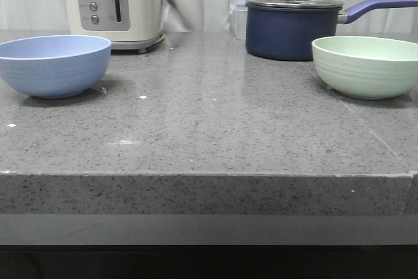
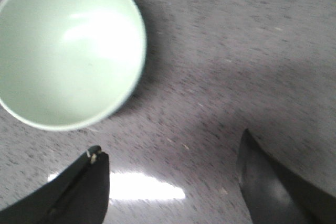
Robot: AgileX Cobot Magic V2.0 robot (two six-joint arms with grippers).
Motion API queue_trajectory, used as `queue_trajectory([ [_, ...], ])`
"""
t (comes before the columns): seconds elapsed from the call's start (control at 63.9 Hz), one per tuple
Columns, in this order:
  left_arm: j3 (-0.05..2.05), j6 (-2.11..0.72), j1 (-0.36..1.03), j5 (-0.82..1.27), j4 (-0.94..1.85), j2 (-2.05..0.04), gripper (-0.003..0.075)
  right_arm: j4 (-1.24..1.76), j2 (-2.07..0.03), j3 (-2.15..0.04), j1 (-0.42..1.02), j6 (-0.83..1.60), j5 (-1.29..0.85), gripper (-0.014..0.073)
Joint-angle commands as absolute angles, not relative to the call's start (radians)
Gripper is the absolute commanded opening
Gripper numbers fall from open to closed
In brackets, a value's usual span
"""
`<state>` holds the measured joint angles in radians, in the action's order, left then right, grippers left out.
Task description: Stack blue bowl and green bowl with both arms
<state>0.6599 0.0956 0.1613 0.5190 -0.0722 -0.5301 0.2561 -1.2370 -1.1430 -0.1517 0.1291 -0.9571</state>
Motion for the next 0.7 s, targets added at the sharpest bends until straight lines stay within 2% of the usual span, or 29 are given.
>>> queue_trajectory([
  [0.0, 0.689, 0.098, 0.169, 0.446, -0.075, -0.539, 0.046, 0.331, -1.294, -1.223, -0.157, 0.161, -0.923, 0.0523],
  [0.251, 0.689, 0.098, 0.169, 0.446, -0.075, -0.539, 0.046, 0.37, -1.478, -1.345, -0.157, 0.163, -0.927, 0.0523],
  [0.532, 0.689, 0.098, 0.169, 0.446, -0.075, -0.539, 0.046, 0.439, -1.596, -1.362, -0.156, 0.223, -0.921, 0.052],
  [0.611, 0.689, 0.098, 0.169, 0.446, -0.075, -0.539, 0.046, 0.439, -1.61, -1.362, -0.156, 0.228, -0.92, 0.0479],
  [0.689, 0.689, 0.098, 0.169, 0.446, -0.075, -0.539, 0.046, 0.439, -1.622, -1.362, -0.156, 0.228, -0.918, 0.0389],
])
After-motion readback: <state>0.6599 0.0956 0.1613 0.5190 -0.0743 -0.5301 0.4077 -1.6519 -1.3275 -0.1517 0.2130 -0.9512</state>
